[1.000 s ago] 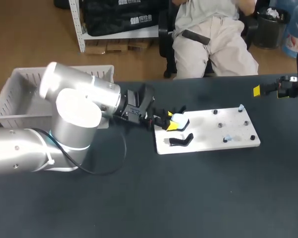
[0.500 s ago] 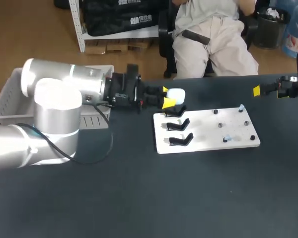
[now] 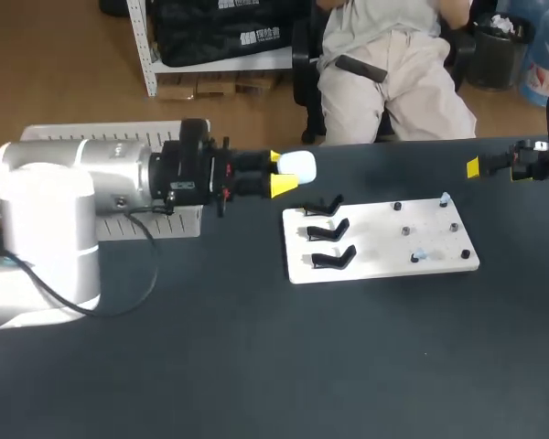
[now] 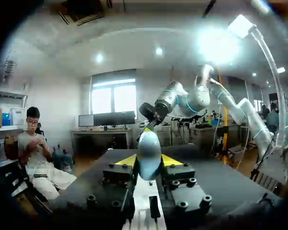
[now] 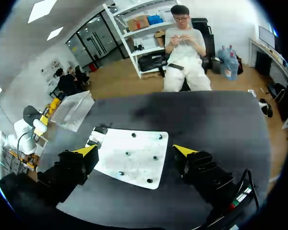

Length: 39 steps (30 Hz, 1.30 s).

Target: Pick up each earbud case from the left stands, insert the matching earbuds, close the lid, and place the case in the box.

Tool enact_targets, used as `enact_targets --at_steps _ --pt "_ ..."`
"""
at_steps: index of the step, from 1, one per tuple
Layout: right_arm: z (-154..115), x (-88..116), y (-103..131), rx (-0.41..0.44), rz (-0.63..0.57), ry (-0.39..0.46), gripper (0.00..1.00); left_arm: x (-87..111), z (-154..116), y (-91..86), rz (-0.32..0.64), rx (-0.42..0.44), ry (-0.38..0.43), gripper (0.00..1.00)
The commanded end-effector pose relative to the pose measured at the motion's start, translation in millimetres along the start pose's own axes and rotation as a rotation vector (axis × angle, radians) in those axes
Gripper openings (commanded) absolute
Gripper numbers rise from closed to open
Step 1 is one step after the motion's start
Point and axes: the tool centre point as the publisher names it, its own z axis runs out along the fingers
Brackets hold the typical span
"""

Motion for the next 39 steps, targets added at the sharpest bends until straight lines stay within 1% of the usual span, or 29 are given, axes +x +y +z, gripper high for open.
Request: enact_targets --at_steps 1,18,20,22,25,28,31,36,39 --pt "-0.1 -0.1 -0.8 -0.002 -0.001 0.001 1.0 -2.3 -4.9 -5.8 0.002 -0.033 0.001 0.0" --pt "-0.1 -0.1 -0.8 -0.002 -0.001 0.001 1.0 -2.3 -4.9 -5.8 0.002 -0.033 0.001 0.0" --pt "0.3 -2.4 -1.1 -0.011 -0.003 0.003 1.0 -2.3 -9.4 -11.1 -0.02 -0.055 0.01 0.0" --pt "0.8 -4.7 3.4 -0.034 -0.02 0.005 1.0 -1.3 -10.7 -15.9 -0.034 -0.068 0.019 0.0" --pt "-2.2 -1.1 13.7 -0.038 -0.049 0.012 1.0 -1.6 -9.5 -21.8 -0.042 -0.066 0.032 0.0" --pt "-8.3 4.8 27.8 -0.073 -0.058 0.008 1.0 -2.2 -7.4 -26.1 -0.044 -0.062 0.04 0.0" --pt "-9.0 12.7 45.4 -0.103 -0.083 0.03 1.0 -0.3 -4.6 -29.7 -0.047 -0.054 0.048 0.0" --pt "-10.2 23.4 84.6 -0.164 -0.13 0.079 1.0 4.6 1.3 -33.6 -0.06 -0.03 0.062 0.0" --pt "-9.1 28.3 103.1 -0.177 -0.156 0.116 1.0 7.4 4.6 -33.8 -0.059 -0.016 0.064 0.0"
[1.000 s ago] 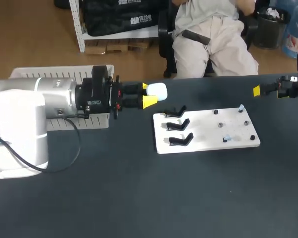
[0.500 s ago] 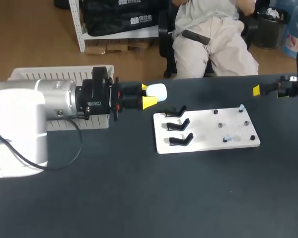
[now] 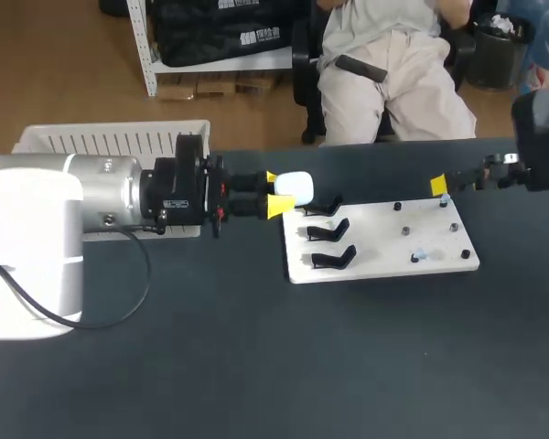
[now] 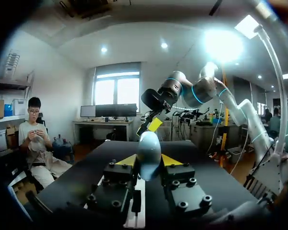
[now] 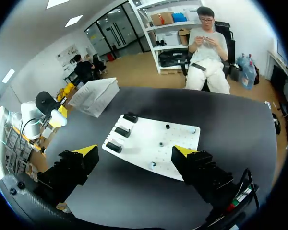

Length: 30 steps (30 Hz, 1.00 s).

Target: Pick up each earbud case from the left stands, insert the matching earbuds, close the lid, and place the case in the box.

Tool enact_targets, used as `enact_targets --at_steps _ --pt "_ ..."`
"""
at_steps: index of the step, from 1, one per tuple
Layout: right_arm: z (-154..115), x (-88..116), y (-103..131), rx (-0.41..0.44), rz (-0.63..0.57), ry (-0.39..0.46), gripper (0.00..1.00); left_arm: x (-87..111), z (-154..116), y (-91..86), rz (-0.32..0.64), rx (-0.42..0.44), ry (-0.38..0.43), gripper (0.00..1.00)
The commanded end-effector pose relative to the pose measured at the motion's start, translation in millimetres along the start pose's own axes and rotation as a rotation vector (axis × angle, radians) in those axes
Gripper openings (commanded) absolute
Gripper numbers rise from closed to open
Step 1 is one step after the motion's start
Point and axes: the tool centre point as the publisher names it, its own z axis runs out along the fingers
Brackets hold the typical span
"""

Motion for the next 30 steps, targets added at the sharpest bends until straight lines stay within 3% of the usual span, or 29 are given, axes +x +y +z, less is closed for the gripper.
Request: enact_targets --at_steps 1,12,30 --pt "-1.2 -2.7 19.7 -0.057 -0.015 0.039 1.0 3.7 6.3 1.8 0.004 0.012 0.002 0.0" --pt "17.2 -1.8 73.3 -0.119 -0.096 0.138 1.0 7.6 16.5 3.7 0.037 0.046 0.008 0.0" --pt "50.9 -5.7 111.1 -0.163 -0.132 0.207 1.0 13.9 19.5 3.1 0.033 0.051 0.02 0.0"
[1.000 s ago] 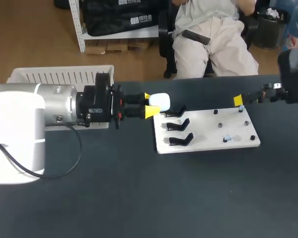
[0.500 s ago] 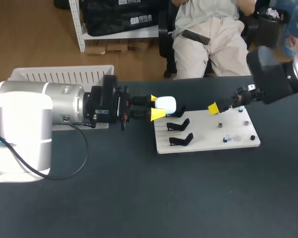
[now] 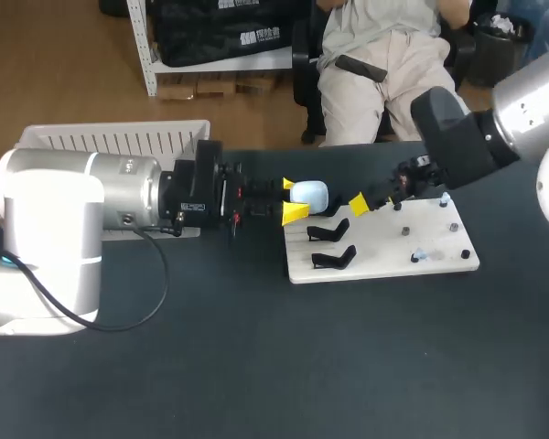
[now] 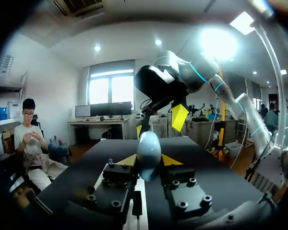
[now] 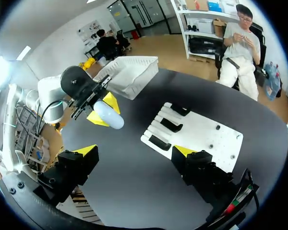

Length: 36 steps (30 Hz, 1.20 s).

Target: Pick up each earbud case from the left stands, insert the matching earbuds, close the lid, and place the case in the box.

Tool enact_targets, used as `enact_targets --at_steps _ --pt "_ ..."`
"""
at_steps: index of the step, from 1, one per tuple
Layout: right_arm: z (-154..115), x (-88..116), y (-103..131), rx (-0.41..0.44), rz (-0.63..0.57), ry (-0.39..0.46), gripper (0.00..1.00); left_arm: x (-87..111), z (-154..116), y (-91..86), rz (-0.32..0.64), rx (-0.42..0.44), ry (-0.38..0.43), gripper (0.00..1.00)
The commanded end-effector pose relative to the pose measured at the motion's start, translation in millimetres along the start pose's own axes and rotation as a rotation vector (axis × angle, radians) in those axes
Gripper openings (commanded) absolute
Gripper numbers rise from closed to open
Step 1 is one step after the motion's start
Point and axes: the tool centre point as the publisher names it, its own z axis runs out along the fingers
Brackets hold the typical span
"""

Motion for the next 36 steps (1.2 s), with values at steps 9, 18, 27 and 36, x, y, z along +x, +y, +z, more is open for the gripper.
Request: enact_targets --at_steps 9,18,27,36 --pt "24.9 -17.8 16.3 -0.019 -0.032 0.034 1.0 0.5 0.5 1.5 0.0 0.003 0.0 0.0" --pt "37.3 -25.9 17.9 -0.019 -0.041 0.054 1.0 0.5 0.5 1.5 0.0 0.003 0.0 0.0" --pt "45.9 -30.5 13.0 -0.016 -0.033 0.07 1.0 0.5 0.5 1.5 0.0 0.003 0.0 0.0" --pt "44.7 -34.0 7.1 0.002 -0.021 0.067 1.0 0.5 0.5 1.5 0.0 0.003 0.0 0.0"
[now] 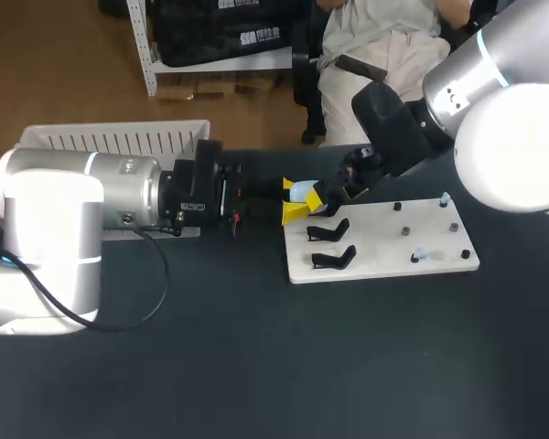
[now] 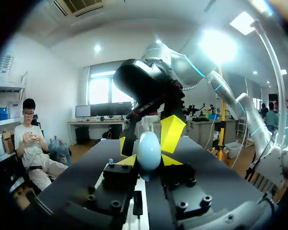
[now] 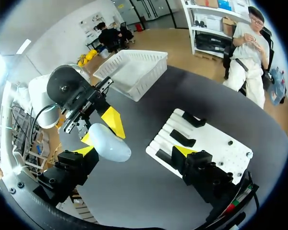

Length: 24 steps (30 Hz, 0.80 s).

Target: Pick up each earbud case from the left stands, insert the matching earbuds, close the lid, and place the case in the box.

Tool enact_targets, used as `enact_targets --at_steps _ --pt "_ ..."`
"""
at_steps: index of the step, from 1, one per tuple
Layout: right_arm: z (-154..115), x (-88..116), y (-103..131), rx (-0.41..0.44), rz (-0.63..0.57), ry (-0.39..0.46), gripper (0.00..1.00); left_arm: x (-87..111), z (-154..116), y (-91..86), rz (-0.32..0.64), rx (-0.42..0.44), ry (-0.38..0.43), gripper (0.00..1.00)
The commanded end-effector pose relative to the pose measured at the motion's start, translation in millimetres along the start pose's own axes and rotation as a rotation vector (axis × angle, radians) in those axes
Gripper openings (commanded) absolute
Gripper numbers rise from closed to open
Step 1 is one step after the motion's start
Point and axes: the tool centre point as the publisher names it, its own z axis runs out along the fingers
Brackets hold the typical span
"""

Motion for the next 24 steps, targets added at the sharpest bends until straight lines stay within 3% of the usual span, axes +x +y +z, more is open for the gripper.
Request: enact_targets --at_steps 1,12,19,24 --pt "-2.4 -2.5 -2.8 0.008 0.006 -0.005 1.0 0.4 1.0 0.4 0.0 0.005 0.0 0.0" --pt "-29.0 -9.8 -6.6 0.056 -0.006 -0.084 1.0 0.4 1.0 0.4 0.0 0.005 0.0 0.0" --pt "-55.9 4.0 -40.0 0.24 0.028 -0.07 1.0 0.4 1.0 0.4 0.0 0.005 0.0 0.0" --pt "-65.3 16.1 -69.2 0.35 0.069 -0.017 1.0 0.4 1.0 0.4 0.0 0.005 0.0 0.0"
